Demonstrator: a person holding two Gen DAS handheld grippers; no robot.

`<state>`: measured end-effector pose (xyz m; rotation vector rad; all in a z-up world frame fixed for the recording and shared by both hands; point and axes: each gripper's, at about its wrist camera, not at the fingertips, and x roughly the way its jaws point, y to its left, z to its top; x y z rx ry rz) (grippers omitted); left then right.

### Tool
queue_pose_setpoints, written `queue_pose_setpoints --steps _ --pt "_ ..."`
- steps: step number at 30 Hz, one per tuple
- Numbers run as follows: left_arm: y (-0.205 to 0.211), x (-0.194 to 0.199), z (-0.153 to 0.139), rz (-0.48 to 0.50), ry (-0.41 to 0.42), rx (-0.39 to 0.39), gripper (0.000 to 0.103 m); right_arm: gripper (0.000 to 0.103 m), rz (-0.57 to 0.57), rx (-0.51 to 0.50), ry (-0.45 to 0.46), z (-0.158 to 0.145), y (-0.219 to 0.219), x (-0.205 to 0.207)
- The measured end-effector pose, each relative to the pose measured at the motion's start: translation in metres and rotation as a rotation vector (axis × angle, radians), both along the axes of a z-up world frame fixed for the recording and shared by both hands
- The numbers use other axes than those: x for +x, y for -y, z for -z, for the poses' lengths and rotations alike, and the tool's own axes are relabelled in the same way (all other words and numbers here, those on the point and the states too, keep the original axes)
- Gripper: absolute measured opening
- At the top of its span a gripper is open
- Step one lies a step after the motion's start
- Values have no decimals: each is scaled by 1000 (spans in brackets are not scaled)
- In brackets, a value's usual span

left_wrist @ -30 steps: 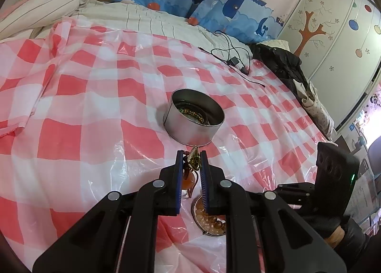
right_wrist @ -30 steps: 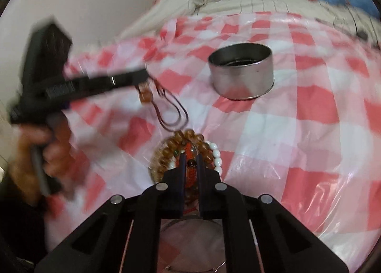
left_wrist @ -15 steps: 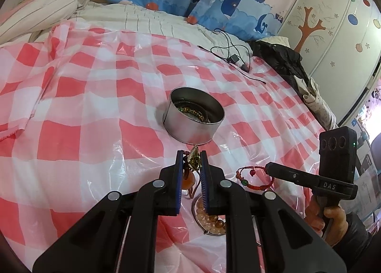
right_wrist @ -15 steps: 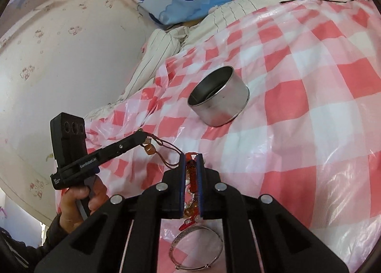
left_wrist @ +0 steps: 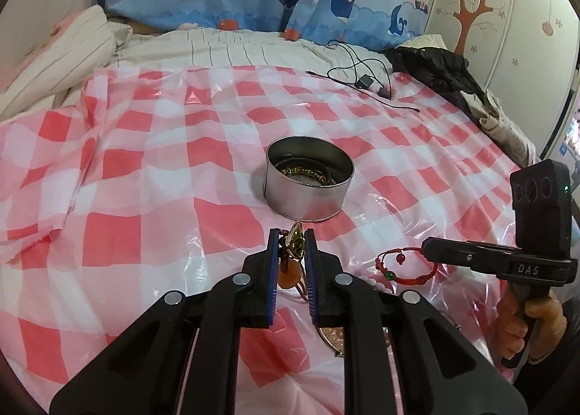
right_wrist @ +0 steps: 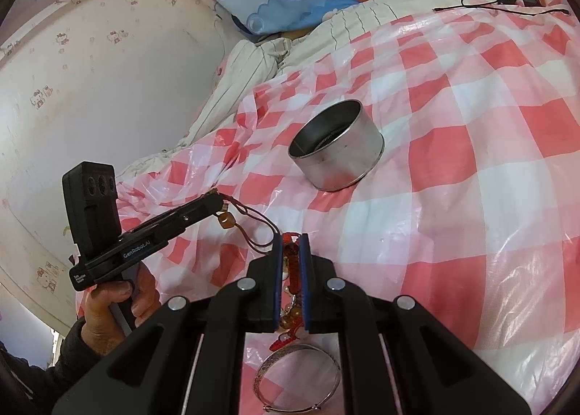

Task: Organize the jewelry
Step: 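Carry the gold charm into the silver tin with the left gripper while the right drops the red bracelet there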

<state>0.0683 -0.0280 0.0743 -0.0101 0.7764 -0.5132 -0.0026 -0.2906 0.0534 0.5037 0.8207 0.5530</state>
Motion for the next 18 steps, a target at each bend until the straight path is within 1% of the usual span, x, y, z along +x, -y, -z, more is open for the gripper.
queue_pose_setpoints --steps 5,7,9,12,15,18 --pt "0 0 -3 -2 16 5 12 9 12 5 8 -2 1 0" --pt "-1 -1 -8 1 33 -11 12 9 26 16 22 -6 2 3" --pt "-3 -1 -16 5 55 -47 12 9 40 31 38 -12 4 7" --pt "-2 -3 -24 5 88 -61 12 9 55 51 53 -16 9 6" --pt "-1 -4 -25 5 88 -60 12 9 65 65 37 -14 12 8" --pt "-1 -5 -26 10 92 -61 12 9 66 62 42 -14 13 7"
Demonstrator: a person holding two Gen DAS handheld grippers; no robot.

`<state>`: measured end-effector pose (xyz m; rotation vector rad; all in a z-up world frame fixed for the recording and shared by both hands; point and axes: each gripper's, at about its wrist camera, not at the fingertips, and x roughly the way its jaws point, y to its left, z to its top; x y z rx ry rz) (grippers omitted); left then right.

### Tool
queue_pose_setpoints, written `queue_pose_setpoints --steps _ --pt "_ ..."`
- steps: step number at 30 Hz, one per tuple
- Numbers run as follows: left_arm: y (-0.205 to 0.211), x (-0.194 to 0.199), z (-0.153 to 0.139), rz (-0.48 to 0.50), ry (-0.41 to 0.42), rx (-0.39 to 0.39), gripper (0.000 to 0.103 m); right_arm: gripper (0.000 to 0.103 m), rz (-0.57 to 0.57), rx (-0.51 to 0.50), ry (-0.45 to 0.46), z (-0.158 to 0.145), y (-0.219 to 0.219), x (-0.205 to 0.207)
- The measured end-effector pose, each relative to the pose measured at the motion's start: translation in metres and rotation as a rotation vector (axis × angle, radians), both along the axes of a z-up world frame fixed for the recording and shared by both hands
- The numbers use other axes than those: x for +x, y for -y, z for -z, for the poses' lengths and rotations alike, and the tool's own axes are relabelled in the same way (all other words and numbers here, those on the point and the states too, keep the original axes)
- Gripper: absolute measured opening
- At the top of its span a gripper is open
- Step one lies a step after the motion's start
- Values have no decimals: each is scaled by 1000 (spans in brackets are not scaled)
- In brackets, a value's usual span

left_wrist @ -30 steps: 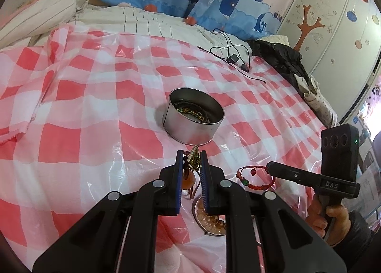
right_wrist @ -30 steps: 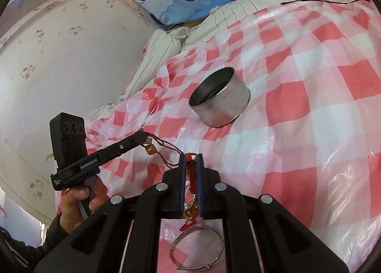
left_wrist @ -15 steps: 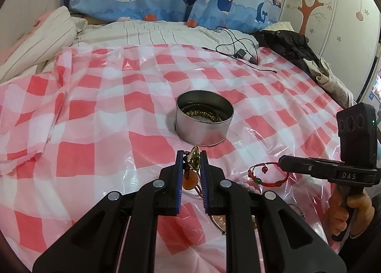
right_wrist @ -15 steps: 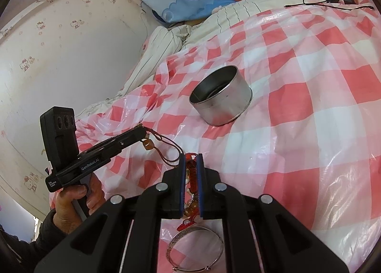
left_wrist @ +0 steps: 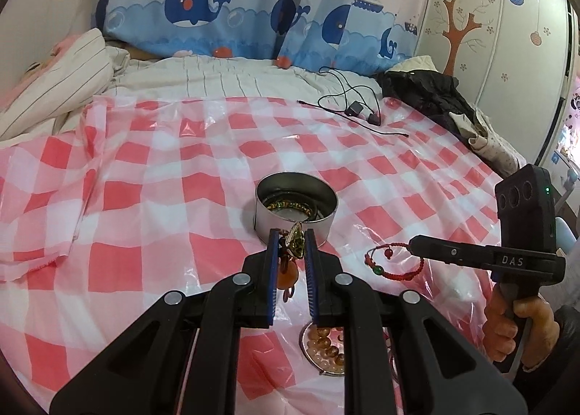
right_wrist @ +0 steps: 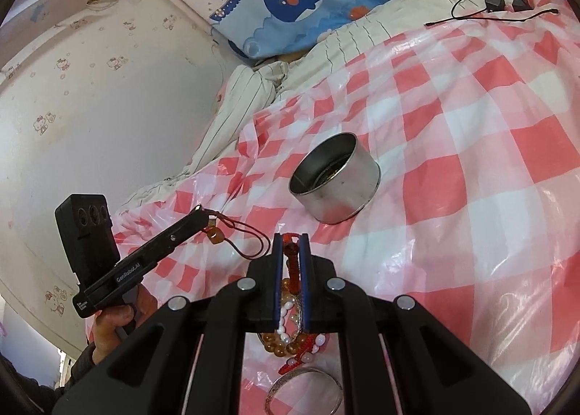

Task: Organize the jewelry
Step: 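Carry the gold charm into the silver tin with the left gripper while the right drops the red bracelet there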

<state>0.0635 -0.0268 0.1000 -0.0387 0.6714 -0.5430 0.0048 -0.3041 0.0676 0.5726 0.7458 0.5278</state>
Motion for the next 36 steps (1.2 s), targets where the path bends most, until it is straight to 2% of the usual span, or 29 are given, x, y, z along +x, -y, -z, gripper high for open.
queue_pose_setpoints --steps 6,15,18,20,22,23,24,25,27,28,29,31,34,36 --pt "3 1 -5 6 9 -15 12 9 12 26 0 -1 5 7" --pt "30 36 -30 36 45 -83 13 9 34 32 83 -38 15 45" --pt "39 66 -20 38 1 -156 13 9 38 18 93 -42 13 66" --pt "46 96 1 33 -87 -192 13 9 36 5 87 -41 9 82" --pt "56 117 24 6 -185 -106 14 9 30 -7 74 -37 4 95" --pt "57 122 30 -9 -208 -69 14 9 25 -15 65 -34 0 101" --pt "57 124 35 -18 -223 -46 18 9 16 -18 52 -29 -5 109" --pt "53 122 36 -23 -224 -45 28 9 8 -13 39 -24 -9 116" --pt "43 114 33 -44 -198 -32 42 9 -4 -9 14 -15 -16 126" --pt "36 105 30 -57 -177 -18 45 10 -10 -32 -5 -10 -21 131" --pt "32 101 28 -61 -170 -8 45 10 1 -103 -24 -5 -27 136" --pt "23 86 24 -74 -153 29 49 29 39 -166 -28 -2 -27 135" --pt "8 58 20 -101 -127 61 58 32 74 -193 -11 -9 -17 113" --pt "-1 39 22 -119 -122 79 64 38 78 -225 1 -16 -9 82"
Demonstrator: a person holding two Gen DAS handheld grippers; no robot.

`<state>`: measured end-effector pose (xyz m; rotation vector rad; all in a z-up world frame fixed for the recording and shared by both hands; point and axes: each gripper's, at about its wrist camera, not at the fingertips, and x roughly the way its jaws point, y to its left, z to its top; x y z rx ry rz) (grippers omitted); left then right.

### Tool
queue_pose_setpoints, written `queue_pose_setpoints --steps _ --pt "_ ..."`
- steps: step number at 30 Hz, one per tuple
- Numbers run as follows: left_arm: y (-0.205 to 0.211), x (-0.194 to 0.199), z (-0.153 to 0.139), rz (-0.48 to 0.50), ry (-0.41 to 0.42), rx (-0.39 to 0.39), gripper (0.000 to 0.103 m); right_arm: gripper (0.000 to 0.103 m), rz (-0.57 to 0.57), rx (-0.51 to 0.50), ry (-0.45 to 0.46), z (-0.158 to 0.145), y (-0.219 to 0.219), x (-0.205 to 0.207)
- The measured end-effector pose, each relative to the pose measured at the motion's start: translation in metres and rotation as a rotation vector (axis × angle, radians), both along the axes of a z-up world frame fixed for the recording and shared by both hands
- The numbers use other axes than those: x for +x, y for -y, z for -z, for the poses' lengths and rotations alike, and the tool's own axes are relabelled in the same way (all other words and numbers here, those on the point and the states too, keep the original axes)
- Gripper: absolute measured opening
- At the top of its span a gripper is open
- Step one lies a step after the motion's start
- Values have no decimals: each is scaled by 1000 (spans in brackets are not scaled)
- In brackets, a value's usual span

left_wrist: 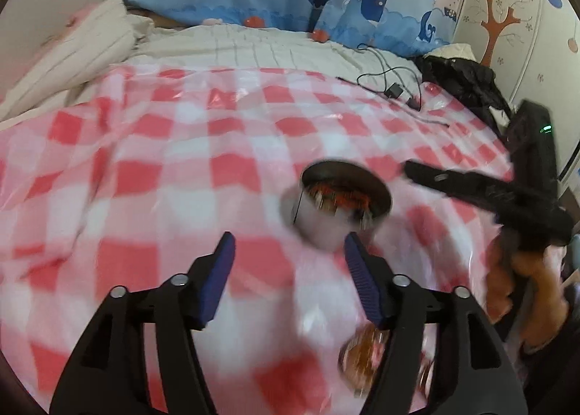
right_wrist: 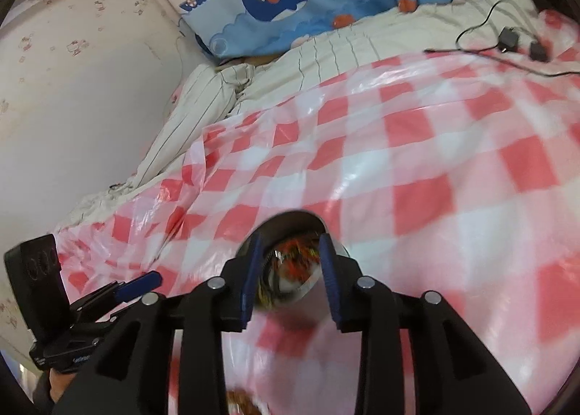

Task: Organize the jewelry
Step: 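Carry the gold charm into the silver tin with the left gripper while the right drops the red bracelet there, then move the left gripper over the amber bead bracelet on the tray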

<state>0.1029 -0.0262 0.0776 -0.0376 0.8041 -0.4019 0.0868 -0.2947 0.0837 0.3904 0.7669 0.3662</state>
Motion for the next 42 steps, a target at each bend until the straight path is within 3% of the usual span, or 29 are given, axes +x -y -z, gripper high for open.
queue_pose_setpoints --steps 5,8,10,14,17,26,42 --pt "-5 -50 11 -30 -8 17 71 48 55 -17 -50 20 28 -83" --pt "1 -60 16 -31 5 43 76 48 110 68 -141 40 42 -100" --pt "8 -60 19 -8 0 68 76 48 109 86 -159 45 42 -96" --pt "22 -61 21 19 9 121 76 48 58 14 -130 39 24 -94" --pt "28 -62 21 30 23 149 76 57 23 -42 -126 39 9 -94" --pt "49 -67 22 82 69 247 78 59 15 -17 -170 52 7 -86" --pt "57 -70 26 105 82 284 82 63 12 -23 -173 54 4 -86"
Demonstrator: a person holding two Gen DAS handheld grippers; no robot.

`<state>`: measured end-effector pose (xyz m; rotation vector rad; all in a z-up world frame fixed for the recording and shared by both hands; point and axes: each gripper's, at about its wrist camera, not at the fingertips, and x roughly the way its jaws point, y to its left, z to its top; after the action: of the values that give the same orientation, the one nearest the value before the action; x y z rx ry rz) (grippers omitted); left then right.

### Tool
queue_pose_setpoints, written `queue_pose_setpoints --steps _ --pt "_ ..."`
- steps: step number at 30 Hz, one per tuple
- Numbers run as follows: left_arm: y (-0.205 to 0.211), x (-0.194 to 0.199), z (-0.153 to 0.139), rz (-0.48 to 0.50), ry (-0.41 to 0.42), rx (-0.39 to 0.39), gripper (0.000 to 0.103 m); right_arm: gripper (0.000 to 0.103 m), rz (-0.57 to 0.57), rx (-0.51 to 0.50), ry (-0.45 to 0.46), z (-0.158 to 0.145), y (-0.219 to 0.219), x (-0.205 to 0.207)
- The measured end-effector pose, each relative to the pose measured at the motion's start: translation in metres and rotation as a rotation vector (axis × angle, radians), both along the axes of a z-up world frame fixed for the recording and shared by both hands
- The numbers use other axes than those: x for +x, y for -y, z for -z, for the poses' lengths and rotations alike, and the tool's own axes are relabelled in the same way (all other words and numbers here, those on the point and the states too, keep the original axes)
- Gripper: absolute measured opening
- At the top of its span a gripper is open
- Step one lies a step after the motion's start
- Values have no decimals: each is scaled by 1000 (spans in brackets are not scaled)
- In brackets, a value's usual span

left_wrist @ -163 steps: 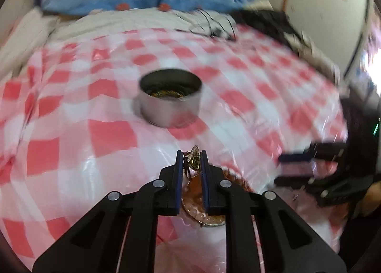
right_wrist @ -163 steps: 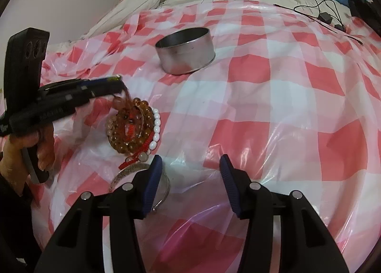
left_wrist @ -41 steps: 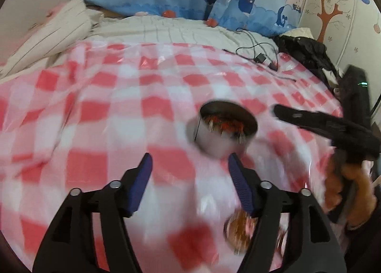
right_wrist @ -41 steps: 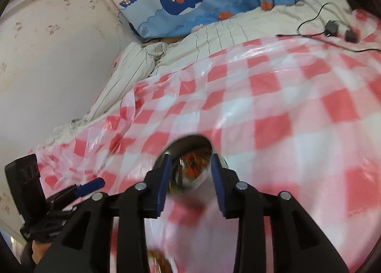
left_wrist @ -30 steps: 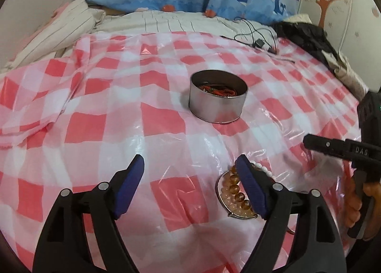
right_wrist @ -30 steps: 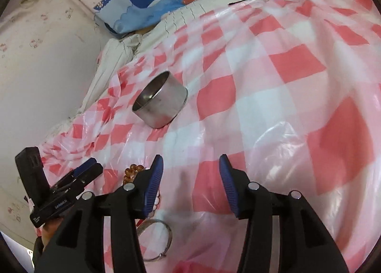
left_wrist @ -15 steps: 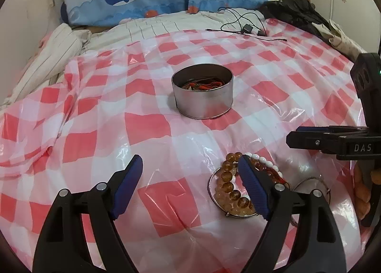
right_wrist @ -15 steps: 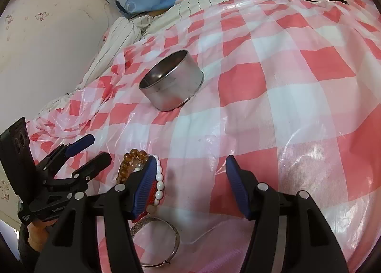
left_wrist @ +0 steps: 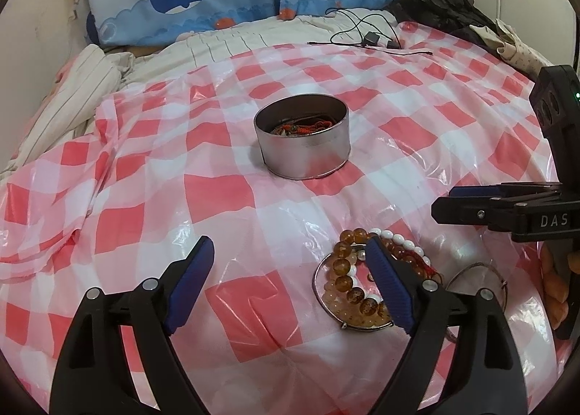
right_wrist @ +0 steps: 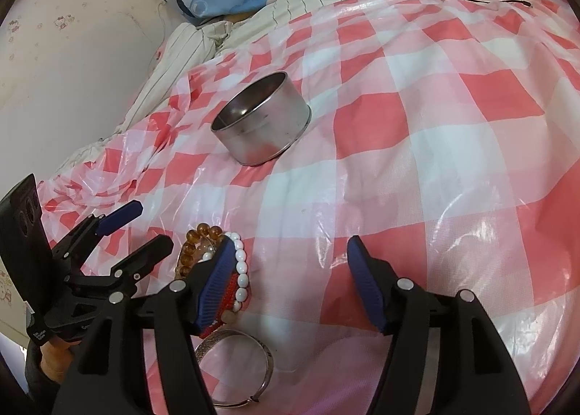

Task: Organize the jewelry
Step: 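Move the left gripper over the amber bead bracelet on the tray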

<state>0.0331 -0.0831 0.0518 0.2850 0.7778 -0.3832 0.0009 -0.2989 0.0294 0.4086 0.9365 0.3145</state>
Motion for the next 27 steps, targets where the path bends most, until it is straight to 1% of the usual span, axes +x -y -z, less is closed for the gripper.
queue_pose_setpoints --steps 3,8,12,27 --pt "1 0 0 5 -1 -2 83 63 0 0 0 0 0 0" --pt "6 -3 0 30 11 6 89 64 -1 1 1 0 0 0" --pt "9 -4 2 40 13 22 89 65 -3 -1 1 0 -2 0" --pt "11 -4 4 41 19 36 89 67 -6 -3 0 0 -3 -1"
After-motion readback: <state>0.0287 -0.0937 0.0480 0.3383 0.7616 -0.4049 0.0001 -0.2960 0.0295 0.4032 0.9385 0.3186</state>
